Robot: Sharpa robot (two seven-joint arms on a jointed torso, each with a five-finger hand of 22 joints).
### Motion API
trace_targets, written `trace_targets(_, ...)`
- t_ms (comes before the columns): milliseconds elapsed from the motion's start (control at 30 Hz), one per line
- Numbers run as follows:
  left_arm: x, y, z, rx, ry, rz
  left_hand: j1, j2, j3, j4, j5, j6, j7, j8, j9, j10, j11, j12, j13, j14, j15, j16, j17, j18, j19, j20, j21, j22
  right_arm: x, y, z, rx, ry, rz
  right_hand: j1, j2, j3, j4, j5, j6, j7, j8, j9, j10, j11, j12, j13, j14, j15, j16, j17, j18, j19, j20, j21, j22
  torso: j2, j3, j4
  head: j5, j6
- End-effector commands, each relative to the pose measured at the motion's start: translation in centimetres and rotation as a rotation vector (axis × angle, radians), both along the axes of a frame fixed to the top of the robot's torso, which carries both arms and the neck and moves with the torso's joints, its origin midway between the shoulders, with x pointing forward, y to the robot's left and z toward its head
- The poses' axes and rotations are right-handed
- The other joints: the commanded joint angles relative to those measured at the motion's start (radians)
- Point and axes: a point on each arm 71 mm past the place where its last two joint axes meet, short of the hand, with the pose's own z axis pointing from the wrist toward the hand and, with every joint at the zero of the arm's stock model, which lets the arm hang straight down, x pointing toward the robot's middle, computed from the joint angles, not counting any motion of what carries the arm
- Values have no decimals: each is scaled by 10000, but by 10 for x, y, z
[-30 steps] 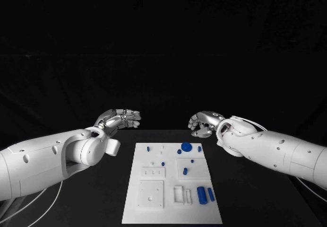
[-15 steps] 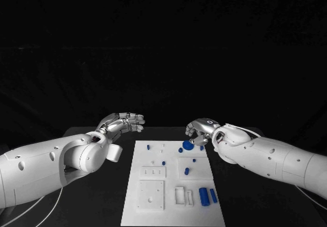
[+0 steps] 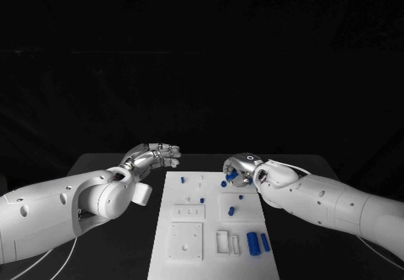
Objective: Assemble the parts on the task board
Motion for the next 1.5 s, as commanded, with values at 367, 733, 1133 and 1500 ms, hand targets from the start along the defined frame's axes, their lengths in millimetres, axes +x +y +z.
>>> trace_targets(367,-2,-3,3,-198,-28,-314,-155,8,16,-66,-38,-49,35,-63,-13,-40,42,-60,-17,-44,28,1,-19,-97,8,-18,60,204,1,8,-7,-748,-296,7,47,-114,12,11,-73,0,0,-46,-1,-37,8,-18,-15,-95,26,123,-68,479,80,-167,104,247,279,-49,101,-72,91)
trace_targets(733,-4,-3,6,-225,-81,-333,-175,9,20,-71,-55,-50,36,-69,-15,-41,46,-70,-19,-42,28,2,-19,-95,5,-17,61,205,2,10,-9,-906,-346,-50,24,-110,33,18,-144,14,-3,-44,5,-12,3,-8,-13,-113,21,178,-125,479,60,-156,153,241,435,-79,125,-94,124)
trace_targets(1133,-4,-5,6,-252,-43,-358,-209,10,23,-73,-72,-48,42,-75,-16,-43,58,-84,-22,-36,27,6,-18,-92,4,-16,65,206,3,10,-9,-1048,-560,-61,12,-87,116,28,-159,52,-8,-34,14,28,-9,1,-7,-133,10,239,-195,479,43,-144,200,233,605,-129,140,-114,243)
trace_targets(1500,-9,-12,7,-341,43,-608,-258,6,22,-71,-91,-46,43,-82,-16,-49,65,-103,-26,-32,27,9,-17,-90,3,-15,70,208,4,11,-10,-1121,-536,-94,-38,-83,200,34,-237,97,-20,-23,25,83,-23,12,2,-153,-4,310,-281,479,31,-131,252,227,747,-155,158,-115,311)
